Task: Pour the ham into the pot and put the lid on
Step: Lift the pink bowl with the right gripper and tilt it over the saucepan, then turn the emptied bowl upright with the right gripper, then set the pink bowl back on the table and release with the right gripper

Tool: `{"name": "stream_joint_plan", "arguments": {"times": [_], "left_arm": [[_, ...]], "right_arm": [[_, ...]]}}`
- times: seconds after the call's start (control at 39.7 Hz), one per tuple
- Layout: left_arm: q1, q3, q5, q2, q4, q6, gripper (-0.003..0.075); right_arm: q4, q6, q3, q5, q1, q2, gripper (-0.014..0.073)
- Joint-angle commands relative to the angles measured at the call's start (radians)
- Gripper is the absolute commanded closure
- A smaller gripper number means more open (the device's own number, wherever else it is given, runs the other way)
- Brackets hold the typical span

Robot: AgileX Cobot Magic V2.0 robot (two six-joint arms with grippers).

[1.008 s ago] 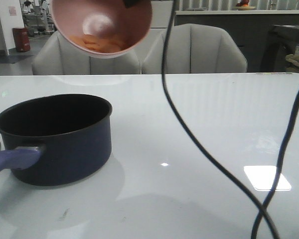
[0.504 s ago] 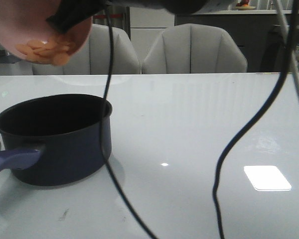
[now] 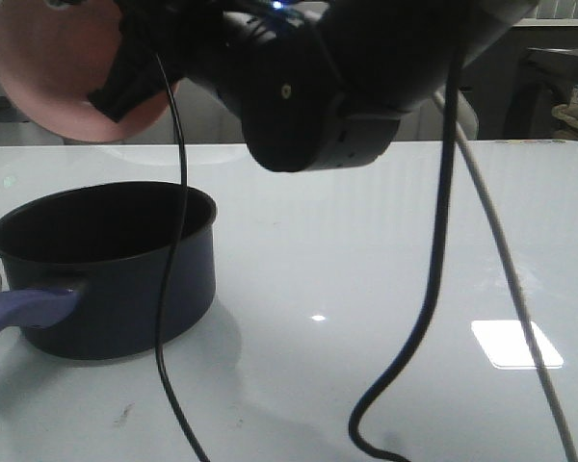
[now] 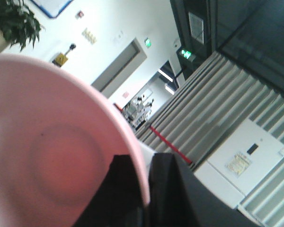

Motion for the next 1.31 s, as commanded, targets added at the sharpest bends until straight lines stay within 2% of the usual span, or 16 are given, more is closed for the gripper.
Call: {"name": "stream_joint_plan", "arguments": {"times": [0.0, 0.1, 0.2, 0.43, 0.58, 0.71, 0.88, 1.01, 1.11, 1.21, 1.29], "left_arm": [[-0.008, -0.029, -0.072, 0.013, -0.003, 0.0, 0.0164], [-0.008, -0.029, -0.072, 0.013, -0.003, 0.0, 0.0164], [-0.008, -0.029, -0.072, 0.013, -0.003, 0.0, 0.0164], [-0.008, -0.029, -0.072, 0.013, -0.003, 0.0, 0.0164], [-0.008, -0.029, -0.074, 0.013, -0.003, 0.0, 0.0164], [-0.008, -0.029, -0.074, 0.013, -0.003, 0.0, 0.0164], [-0.008, -0.029, -0.074, 0.013, -0.003, 0.0, 0.0164], [-0.008, -0.029, -0.074, 0.013, -0.003, 0.0, 0.0164], [-0.008, -0.029, -0.074, 0.013, -0.003, 0.0, 0.0164], [-0.008, -0.029, -0.074, 0.013, -0.003, 0.0, 0.0164], [-0.008, -0.029, -0.074, 0.013, -0.003, 0.0, 0.0164]], "right_arm": [[0.017, -0.004, -0.02, -0.182, -0.006, -0.046, 0.0455], [0.091, 0.082, -0.02, -0.156, 0.005, -0.05, 0.0455], [0.243, 0.205, -0.02, -0.068, 0.015, -0.079, 0.0455], [0.536, 0.224, -0.02, 0.471, -0.005, -0.259, 0.0455], [0.626, 0.134, -0.02, 0.804, -0.076, -0.36, 0.0455], [0.688, 0.104, -0.02, 1.068, -0.178, -0.429, 0.0455], [0.678, 0.106, -0.02, 1.363, -0.34, -0.464, 0.0455], [0.573, 0.179, -0.02, 1.506, -0.441, -0.464, 0.0455], [0.377, 0.337, -0.02, 1.568, -0.495, -0.464, 0.0455], [0.158, 0.575, -0.02, 1.627, -0.534, -0.464, 0.0455], [0.07, 0.707, -0.02, 1.674, -0.565, -0.46, 0.0455]]}}
